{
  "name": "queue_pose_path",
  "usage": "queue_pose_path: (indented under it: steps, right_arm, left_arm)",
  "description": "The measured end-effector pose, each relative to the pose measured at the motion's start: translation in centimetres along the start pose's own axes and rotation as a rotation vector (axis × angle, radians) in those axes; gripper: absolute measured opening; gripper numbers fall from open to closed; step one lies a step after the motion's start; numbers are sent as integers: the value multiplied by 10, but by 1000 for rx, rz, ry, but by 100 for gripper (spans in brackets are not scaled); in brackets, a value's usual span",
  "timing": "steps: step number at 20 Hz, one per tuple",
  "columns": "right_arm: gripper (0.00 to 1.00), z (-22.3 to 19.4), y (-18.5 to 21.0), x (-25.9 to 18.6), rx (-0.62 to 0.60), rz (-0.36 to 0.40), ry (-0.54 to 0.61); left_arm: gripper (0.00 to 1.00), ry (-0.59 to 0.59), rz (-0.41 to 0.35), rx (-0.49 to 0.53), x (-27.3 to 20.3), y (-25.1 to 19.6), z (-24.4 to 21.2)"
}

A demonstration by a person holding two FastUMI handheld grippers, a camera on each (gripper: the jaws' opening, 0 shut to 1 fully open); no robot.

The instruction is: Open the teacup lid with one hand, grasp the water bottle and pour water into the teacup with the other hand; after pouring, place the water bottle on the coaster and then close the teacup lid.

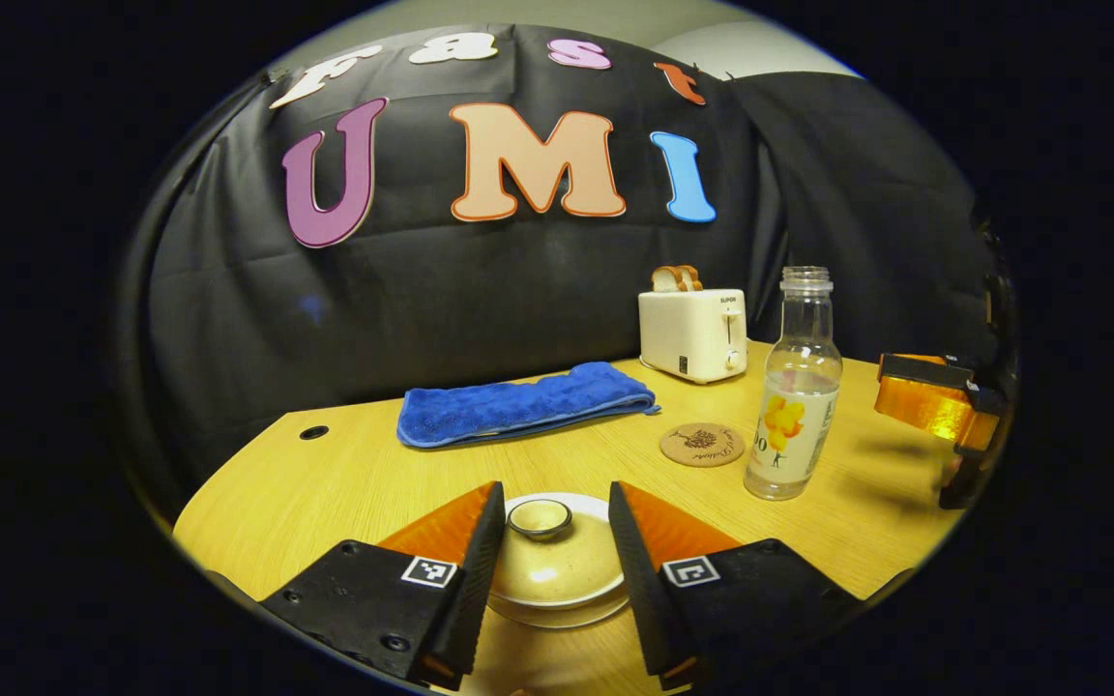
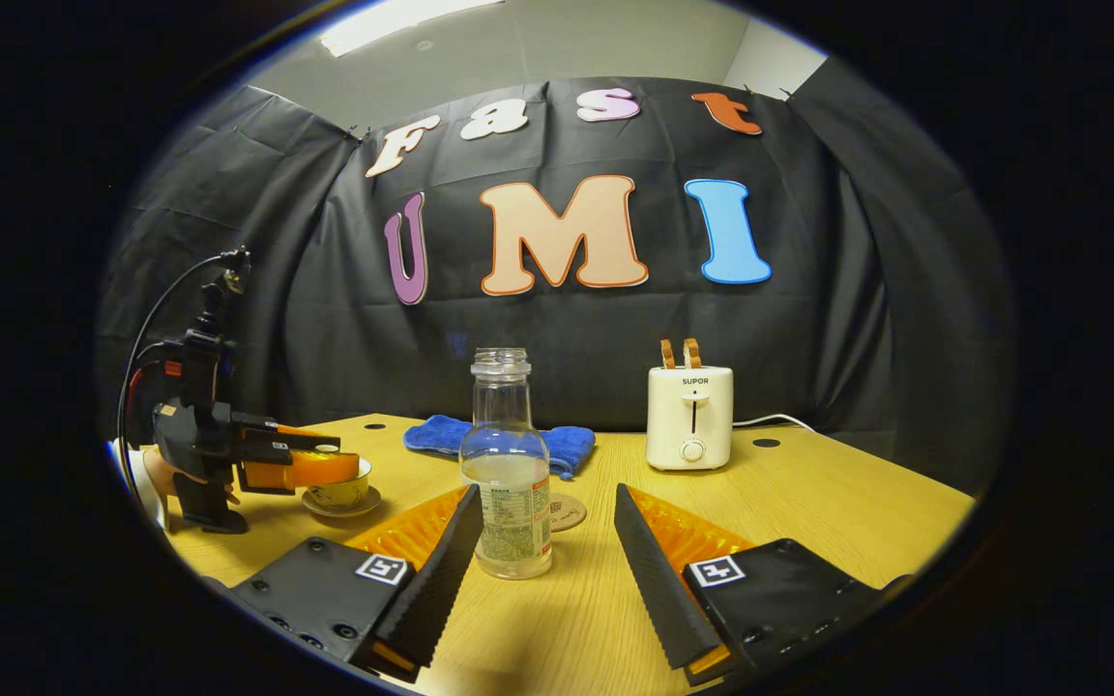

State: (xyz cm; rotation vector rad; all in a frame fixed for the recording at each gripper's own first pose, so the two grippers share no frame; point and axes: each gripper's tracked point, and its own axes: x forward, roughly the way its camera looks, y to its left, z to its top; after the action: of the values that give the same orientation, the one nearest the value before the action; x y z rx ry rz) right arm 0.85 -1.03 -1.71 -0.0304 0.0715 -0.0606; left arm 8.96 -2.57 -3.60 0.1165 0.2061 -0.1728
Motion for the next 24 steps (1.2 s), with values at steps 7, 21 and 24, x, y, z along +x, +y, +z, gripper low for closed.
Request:
queue_pose_path:
  steps: [7,21,24]
  right_arm:
    - [89,1,0,0,0,0,0]
    - [89,-7,20,17,5,110,37]
    - [89,-13,25,30,2,124,76]
  left_arm:
    - [33,-41,14,-12,-4,6,6]
    - [27,-119,73,-70,-13,19,15]
    - [27,-182,85,-104,-22,23,22]
